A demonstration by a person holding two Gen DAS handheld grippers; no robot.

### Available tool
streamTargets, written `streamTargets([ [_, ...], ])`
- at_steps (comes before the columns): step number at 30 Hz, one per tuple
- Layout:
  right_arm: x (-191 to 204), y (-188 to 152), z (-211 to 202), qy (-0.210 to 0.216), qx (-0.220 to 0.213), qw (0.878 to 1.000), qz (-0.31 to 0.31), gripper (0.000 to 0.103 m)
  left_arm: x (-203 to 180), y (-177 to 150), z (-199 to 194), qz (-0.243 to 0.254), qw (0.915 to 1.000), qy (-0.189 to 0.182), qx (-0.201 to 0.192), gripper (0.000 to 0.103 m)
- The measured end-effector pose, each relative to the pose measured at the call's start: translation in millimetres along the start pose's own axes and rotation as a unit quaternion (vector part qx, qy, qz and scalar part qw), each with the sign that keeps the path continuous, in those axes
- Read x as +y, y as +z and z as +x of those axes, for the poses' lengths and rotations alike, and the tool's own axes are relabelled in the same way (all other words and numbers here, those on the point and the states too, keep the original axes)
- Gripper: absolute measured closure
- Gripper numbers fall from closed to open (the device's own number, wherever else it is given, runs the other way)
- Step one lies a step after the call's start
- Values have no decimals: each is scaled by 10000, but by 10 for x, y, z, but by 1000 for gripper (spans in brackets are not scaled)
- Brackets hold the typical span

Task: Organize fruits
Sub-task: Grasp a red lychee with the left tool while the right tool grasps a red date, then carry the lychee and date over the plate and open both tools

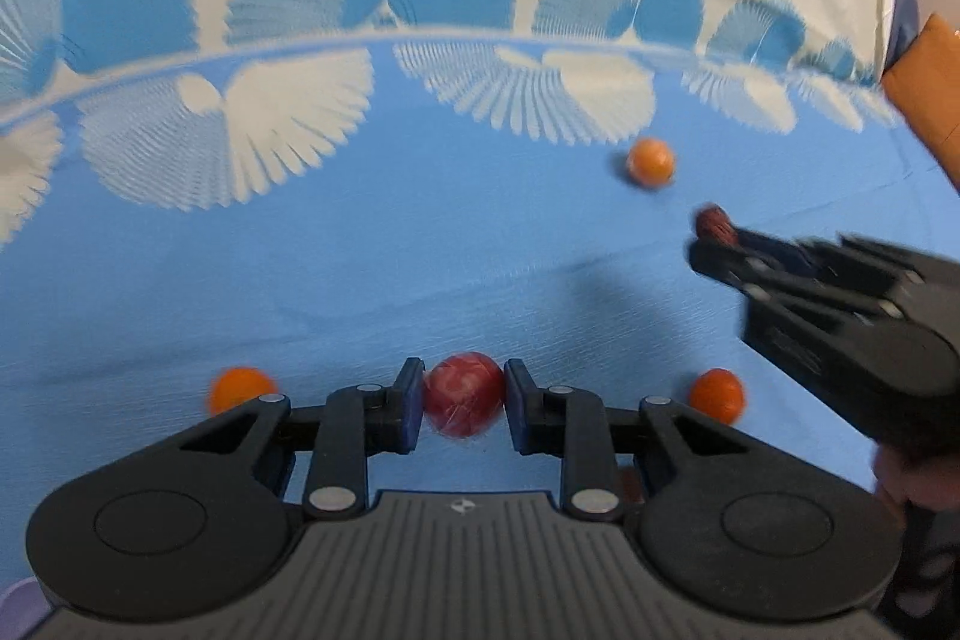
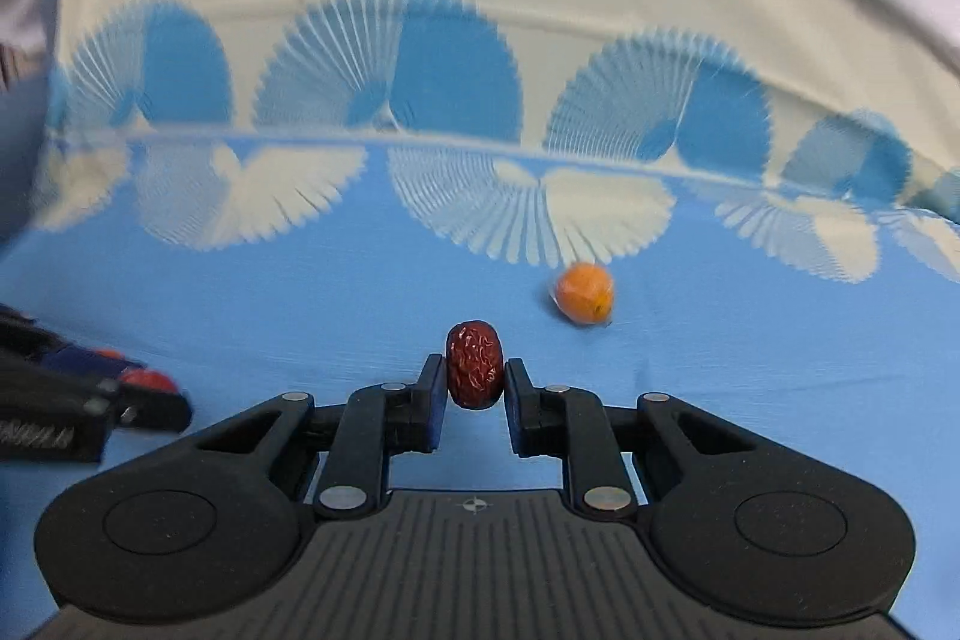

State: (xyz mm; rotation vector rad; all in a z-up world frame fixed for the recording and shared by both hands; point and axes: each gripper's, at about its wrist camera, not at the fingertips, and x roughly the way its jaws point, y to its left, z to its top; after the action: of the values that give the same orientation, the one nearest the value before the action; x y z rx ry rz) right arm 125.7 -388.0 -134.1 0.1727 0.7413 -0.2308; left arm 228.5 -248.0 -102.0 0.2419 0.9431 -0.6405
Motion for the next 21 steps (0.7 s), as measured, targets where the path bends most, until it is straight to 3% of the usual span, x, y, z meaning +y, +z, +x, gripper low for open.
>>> streamTargets([
  [5,263,-185,-822,159,-125,9997,117,82,90,-223,-663,-131,9997,102,-166,72],
  [12,883,-431,-1744,822,-31,9965,144,82,325,-761,-1548,-530,9974,437,-206,72],
  [21,1665,-576,-2334,1533,189,9872,-387,82,736,-1443,-2314,-997,9909,851,-292,72],
])
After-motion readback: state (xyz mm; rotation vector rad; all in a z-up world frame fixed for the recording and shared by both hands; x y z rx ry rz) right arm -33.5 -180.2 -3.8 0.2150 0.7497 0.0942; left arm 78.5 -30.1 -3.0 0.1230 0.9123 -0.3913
